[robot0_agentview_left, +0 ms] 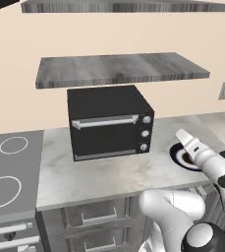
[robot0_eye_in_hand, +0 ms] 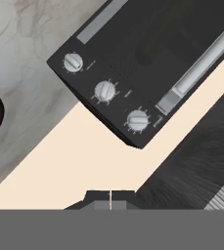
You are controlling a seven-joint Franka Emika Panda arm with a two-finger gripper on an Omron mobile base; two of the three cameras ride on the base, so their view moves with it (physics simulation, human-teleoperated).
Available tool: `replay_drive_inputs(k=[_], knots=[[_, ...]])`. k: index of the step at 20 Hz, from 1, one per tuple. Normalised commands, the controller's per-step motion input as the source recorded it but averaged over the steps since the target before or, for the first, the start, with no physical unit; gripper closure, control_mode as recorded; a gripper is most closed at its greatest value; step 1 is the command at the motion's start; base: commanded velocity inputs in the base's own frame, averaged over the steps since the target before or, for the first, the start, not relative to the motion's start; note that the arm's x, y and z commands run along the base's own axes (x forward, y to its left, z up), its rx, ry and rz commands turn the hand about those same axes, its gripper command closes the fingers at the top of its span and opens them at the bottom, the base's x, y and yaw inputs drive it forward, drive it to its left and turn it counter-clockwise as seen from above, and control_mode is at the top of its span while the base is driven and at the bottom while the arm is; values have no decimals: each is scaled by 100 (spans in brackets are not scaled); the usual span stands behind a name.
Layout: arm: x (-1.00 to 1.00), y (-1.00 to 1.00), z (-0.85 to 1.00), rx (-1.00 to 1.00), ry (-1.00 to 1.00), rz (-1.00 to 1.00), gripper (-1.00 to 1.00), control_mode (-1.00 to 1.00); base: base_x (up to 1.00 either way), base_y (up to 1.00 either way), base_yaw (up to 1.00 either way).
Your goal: Pull the toaster oven rack outwards. Pick up the baguette from the plate and place it on the toaster oven rack. Close the toaster oven door fully and set the temperature to the lowest setting.
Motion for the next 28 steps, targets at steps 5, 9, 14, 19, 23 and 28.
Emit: replay_drive_inputs(k=[5, 9, 14, 19, 23, 28], knots=[[0, 3, 33, 0, 3, 16, 100, -100, 0, 0, 0], [-2, 0, 40, 0, 2, 18, 100, -100, 0, 0, 0], [-7, -6, 47, 7, 0, 7, 100, -100, 0, 0, 0], [-8, -31, 41, 19, 0, 1, 100, -100, 0, 0, 0], [-27, -24, 4, 29, -10, 0, 100, -100, 0, 0, 0], [-33, -17, 19, 28, -1, 9, 100, -100, 0, 0, 0]])
